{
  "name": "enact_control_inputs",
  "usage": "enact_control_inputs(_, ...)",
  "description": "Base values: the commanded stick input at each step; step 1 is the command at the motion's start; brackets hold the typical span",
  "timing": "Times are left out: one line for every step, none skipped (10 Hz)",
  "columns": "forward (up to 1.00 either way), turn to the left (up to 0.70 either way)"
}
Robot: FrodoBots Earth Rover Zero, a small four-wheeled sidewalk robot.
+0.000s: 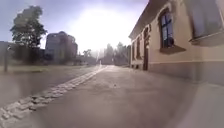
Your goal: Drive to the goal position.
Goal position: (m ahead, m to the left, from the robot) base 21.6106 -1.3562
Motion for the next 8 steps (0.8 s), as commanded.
enact_control_inputs(0.70, 0.00)
enact_control_inputs(0.70, 0.00)
enact_control_inputs(0.70, 0.00)
enact_control_inputs(0.70, 0.00)
enact_control_inputs(0.70, 0.00)
enact_control_inputs(0.70, 0.00)
enact_control_inputs(0.70, 0.00)
enact_control_inputs(0.70, 0.00)
